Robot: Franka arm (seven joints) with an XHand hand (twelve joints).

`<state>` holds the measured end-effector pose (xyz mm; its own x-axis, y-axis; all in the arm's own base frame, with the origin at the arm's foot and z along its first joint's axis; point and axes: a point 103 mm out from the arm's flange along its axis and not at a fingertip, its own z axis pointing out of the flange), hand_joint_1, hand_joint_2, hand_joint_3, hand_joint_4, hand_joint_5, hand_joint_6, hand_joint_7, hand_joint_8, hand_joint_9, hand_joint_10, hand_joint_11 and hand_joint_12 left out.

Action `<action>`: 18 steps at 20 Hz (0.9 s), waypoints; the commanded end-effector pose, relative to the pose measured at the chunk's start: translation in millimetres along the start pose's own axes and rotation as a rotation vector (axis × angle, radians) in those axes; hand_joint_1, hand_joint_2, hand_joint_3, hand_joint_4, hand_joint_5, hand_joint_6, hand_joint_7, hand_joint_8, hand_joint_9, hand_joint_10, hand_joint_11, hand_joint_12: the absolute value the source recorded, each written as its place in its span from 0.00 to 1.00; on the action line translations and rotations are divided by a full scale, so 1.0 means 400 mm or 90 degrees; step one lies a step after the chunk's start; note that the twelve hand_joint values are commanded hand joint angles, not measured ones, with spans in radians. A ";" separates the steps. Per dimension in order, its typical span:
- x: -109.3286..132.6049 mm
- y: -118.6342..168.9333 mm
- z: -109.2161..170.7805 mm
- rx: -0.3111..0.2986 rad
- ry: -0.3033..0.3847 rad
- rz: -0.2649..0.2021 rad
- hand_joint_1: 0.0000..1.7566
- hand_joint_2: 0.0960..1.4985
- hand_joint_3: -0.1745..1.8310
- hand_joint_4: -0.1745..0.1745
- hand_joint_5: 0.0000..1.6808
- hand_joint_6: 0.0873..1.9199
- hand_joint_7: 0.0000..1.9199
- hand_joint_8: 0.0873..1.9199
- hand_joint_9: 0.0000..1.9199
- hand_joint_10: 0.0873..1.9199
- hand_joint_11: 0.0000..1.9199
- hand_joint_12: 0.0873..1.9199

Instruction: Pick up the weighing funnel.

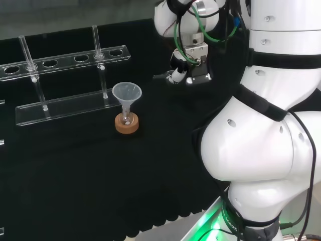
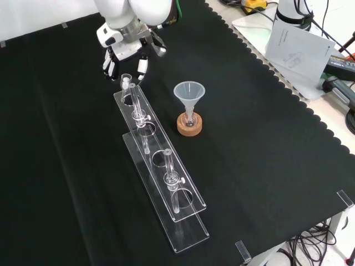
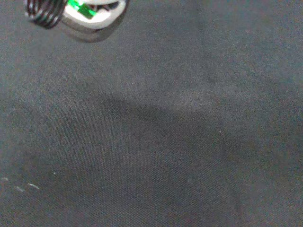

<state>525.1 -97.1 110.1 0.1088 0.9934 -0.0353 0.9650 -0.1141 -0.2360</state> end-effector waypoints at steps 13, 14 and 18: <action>-0.048 -0.121 -0.100 -0.078 0.040 0.035 0.61 0.48 0.38 1.00 0.66 0.46 0.33 0.33 0.56 0.14 0.48 0.49; -0.047 -0.131 -0.106 -0.082 0.039 0.035 0.61 0.48 0.38 1.00 0.66 0.46 0.33 0.33 0.56 0.14 0.48 0.49; -0.039 -0.175 -0.129 -0.097 0.039 0.035 0.61 0.48 0.38 1.00 0.66 0.46 0.33 0.33 0.56 0.14 0.49 0.49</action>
<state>485.6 -108.8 161.2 0.1655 0.9862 0.0071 0.9787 -0.1634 -0.1241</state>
